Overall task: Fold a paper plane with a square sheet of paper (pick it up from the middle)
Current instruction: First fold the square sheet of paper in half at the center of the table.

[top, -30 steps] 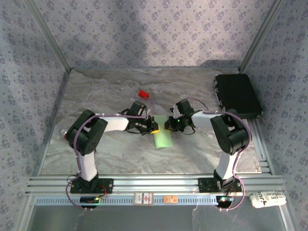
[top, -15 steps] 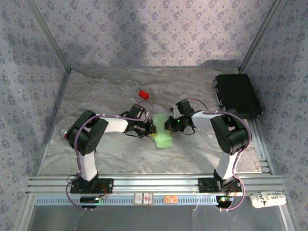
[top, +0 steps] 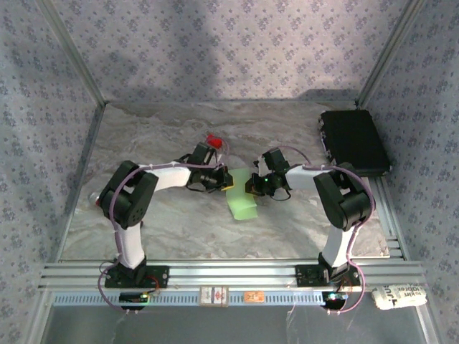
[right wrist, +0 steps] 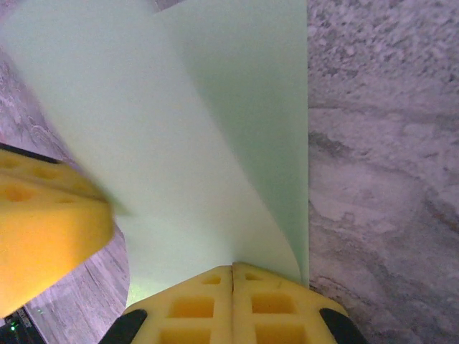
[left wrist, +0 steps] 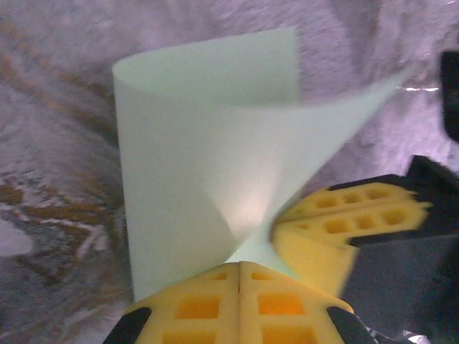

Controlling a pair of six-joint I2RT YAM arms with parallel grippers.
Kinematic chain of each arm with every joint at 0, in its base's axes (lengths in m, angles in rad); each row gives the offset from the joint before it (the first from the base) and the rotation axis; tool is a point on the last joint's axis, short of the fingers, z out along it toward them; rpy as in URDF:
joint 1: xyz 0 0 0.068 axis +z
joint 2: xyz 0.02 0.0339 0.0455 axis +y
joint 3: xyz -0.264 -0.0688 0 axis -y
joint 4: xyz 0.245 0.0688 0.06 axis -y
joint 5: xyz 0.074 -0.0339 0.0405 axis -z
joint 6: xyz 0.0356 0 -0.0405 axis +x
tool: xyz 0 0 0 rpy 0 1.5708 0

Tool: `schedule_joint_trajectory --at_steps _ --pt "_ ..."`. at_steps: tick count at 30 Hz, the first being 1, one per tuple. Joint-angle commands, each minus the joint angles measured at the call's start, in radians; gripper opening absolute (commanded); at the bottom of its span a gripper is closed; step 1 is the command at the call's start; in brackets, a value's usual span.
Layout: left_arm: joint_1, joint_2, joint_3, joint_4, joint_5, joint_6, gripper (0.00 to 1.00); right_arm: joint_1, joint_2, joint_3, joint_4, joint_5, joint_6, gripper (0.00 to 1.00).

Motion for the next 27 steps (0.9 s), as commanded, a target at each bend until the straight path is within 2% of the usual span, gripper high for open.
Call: schedule_joint_trajectory --at_steps 1,7,19,27 --pt "0.006 0.037 -0.018 -0.033 -0.006 0.024 0.0 -0.001 0.034 -0.052 -0.116 0.125 0.001 0.0" --pt "0.02 0.065 -0.036 -0.048 -0.044 0.05 0.0 0.0 0.035 -0.052 -0.116 0.126 0.001 0.0" --pt "0.042 0.057 0.077 -0.074 0.017 0.073 0.0 0.001 0.032 -0.047 -0.122 0.128 0.001 0.0" --pt "0.07 0.114 0.057 -0.085 -0.016 0.083 0.0 0.004 0.032 -0.051 -0.119 0.126 0.001 0.0"
